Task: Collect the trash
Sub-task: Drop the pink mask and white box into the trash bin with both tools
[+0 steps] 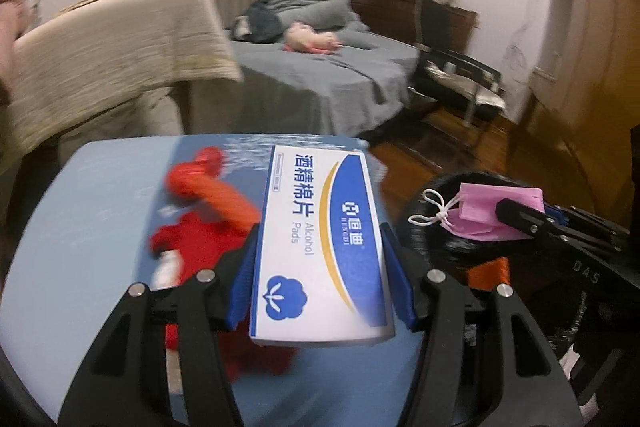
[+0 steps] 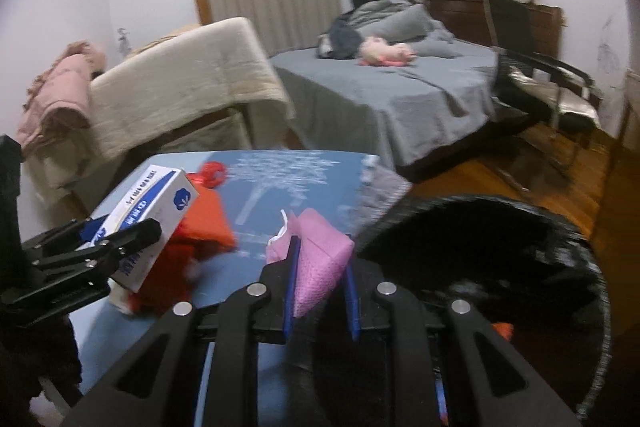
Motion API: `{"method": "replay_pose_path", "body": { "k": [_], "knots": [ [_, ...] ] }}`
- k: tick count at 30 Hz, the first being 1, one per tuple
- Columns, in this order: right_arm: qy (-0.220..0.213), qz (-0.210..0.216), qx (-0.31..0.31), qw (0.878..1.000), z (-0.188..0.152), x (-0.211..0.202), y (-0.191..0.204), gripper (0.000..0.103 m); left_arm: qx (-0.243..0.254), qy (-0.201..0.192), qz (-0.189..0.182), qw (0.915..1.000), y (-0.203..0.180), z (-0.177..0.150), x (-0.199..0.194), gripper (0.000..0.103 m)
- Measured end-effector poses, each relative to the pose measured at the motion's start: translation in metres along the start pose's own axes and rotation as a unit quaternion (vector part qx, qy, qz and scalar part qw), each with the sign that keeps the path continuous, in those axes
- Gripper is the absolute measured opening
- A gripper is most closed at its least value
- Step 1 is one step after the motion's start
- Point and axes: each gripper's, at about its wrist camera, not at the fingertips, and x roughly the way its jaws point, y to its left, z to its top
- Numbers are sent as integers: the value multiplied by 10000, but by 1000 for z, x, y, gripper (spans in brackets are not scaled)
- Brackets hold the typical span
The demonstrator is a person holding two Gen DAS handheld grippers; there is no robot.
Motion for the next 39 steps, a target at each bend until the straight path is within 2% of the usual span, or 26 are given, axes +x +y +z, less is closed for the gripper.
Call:
{"method": "replay_pose_path", "body": {
  "k": [10, 18, 20, 23, 25, 26, 28, 30, 33, 39],
  "knots": [
    [-2, -949, 432, 9945, -25, -30, -82, 20, 445, 135, -775, 9959, -87, 1, 35, 55],
    [-17, -1364, 748, 9878, -39, -46, -127, 21, 685, 174, -1254, 9896, -139, 2, 61, 56],
    [-33, -1456, 769, 9863, -42, -49, -133, 26, 715, 238, -1421, 9870, -149, 3, 68, 57],
    [-56, -1585, 778, 9843, -44, -53, -138, 40, 669, 274, -1536, 9855, -152, 1, 72, 68],
    [-116, -1673, 791, 9827, -44, -56, -141, 55, 633, 271, -1541, 9857, -149, 0, 72, 72],
    [-130, -1687, 789, 9824, -45, -58, -141, 59, 617, 252, -1511, 9863, -146, -1, 70, 74],
    [-163, -1727, 768, 9818, -44, -59, -139, 83, 608, 212, -1413, 9879, -138, -1, 65, 76],
    [-243, -1755, 745, 9814, -41, -60, -134, 96, 613, 138, -1264, 9900, -126, 2, 57, 80],
    [-333, -1617, 680, 9839, -36, -59, -120, 97, 627, -21, -962, 9934, -106, 4, 43, 86],
    [-298, -1160, 483, 9916, -25, -39, -79, 97, 479, -234, -302, 9981, -55, 1, 13, 87]
  ]
}}
